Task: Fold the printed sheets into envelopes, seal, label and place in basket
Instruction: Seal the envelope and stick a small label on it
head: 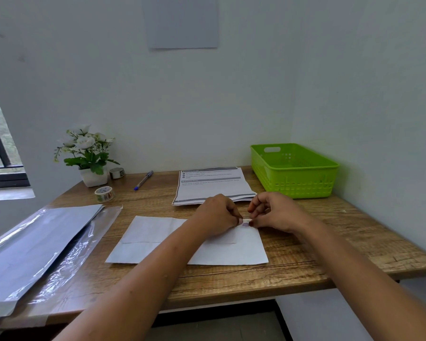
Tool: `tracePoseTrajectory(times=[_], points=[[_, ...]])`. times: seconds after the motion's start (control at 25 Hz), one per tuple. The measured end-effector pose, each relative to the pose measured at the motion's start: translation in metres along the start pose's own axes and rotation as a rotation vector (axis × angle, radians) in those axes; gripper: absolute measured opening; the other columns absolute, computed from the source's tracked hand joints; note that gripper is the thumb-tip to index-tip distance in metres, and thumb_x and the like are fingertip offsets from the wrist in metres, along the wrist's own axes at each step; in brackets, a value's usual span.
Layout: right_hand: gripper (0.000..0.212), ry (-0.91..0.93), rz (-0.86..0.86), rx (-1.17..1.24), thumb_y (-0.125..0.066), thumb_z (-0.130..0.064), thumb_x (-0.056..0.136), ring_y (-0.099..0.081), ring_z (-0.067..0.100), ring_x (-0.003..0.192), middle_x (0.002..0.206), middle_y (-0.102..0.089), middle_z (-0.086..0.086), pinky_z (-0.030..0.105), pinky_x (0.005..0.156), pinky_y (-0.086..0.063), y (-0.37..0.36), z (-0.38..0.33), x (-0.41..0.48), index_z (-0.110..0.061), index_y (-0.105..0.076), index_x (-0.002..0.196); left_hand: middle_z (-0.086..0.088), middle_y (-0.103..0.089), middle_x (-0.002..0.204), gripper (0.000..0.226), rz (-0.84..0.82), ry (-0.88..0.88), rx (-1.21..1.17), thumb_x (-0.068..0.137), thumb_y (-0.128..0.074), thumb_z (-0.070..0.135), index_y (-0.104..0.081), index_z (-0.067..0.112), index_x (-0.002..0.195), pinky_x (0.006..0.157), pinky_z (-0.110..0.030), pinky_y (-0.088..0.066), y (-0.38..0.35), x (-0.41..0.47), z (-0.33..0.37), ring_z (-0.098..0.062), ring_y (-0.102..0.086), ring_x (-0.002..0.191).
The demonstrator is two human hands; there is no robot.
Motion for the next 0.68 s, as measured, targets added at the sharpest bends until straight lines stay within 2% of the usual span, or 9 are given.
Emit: tracePoseTrajectory(times=[0.48, 0.68], points=[[0.034, -0.018, -0.068, 0.012, -0.085, -0.008, 0.064, -0.065, 0.014, 0.085, 0.089, -0.07, 0.0, 0.038, 0.09, -0.054, 0.004, -0.0028, -0.0016, -0.021, -0.064, 0.087, 0.009, -0.068, 0.088, 0.017, -0.052, 0.025, -0.037, 0.073, -0.077, 0.035, -0.075, 0.025, 0.088, 0.075, -0.02, -0.043, 0.0009, 0.0028, -0.0072, -0.006, -0.057, 0.084], [0.034, -0.021, -0.078, 0.071, -0.084, -0.004, 0.063, -0.062, 0.011, 0.076, 0.087, -0.069, 0.001, 0.041, 0.091, -0.053, 0.0023, 0.0008, -0.0002, -0.02, -0.063, 0.084, 0.011, -0.067, 0.086, 0.024, -0.069, 0.043, -0.047, 0.07, -0.079, 0.036, -0.075, 0.026, 0.092, 0.059, -0.006, -0.035, 0.0033, 0.0023, -0.0071, 0.007, -0.052, 0.072]])
Point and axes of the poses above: each hand's wrist, its own x-axis towards the middle knuckle, its own y-axis out of the back of the hand, z = x × y, the point moved 2 cm from there along x, towards the middle knuckle
